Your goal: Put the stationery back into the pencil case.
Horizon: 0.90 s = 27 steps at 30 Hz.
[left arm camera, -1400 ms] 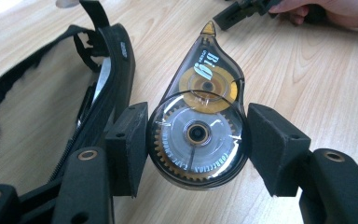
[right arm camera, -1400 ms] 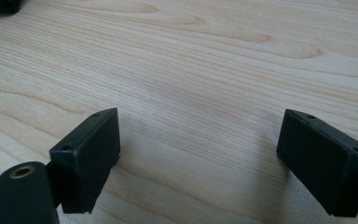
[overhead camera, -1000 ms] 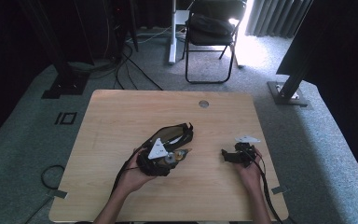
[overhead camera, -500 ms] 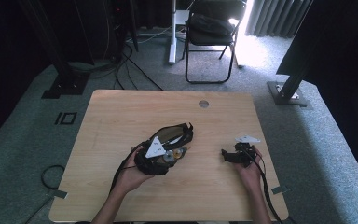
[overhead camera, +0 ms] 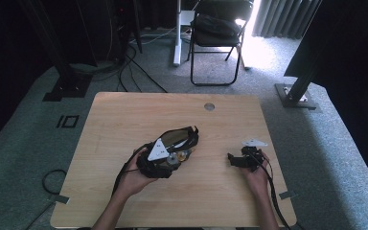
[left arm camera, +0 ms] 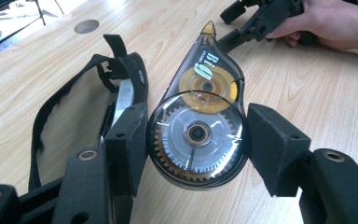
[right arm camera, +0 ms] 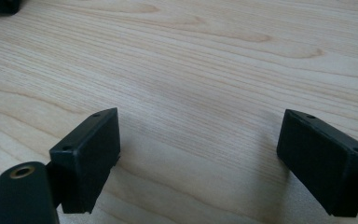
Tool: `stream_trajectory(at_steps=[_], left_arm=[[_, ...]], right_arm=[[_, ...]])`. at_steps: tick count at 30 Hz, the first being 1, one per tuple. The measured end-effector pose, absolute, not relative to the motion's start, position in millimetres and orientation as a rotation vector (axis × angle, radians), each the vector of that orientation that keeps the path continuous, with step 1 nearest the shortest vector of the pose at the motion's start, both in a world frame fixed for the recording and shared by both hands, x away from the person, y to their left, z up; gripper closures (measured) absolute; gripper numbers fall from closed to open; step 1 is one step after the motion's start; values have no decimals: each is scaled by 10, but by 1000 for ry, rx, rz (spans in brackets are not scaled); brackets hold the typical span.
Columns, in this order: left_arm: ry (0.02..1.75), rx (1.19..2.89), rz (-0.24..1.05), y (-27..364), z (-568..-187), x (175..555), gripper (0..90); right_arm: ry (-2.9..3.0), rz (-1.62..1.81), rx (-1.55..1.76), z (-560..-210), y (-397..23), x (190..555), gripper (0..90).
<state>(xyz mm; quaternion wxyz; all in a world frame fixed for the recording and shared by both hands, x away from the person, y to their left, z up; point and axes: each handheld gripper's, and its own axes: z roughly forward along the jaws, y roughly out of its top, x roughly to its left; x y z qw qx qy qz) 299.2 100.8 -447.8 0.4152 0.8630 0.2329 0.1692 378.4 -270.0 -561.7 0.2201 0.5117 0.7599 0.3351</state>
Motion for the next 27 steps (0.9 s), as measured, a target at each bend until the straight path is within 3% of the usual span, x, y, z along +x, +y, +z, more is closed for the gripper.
stream_trajectory(at_steps=[27], left_arm=[[603,2148,446,1092,-4369,3085,416]], right_arm=[[2102,926,1415,-5617,-2700,3784,132]])
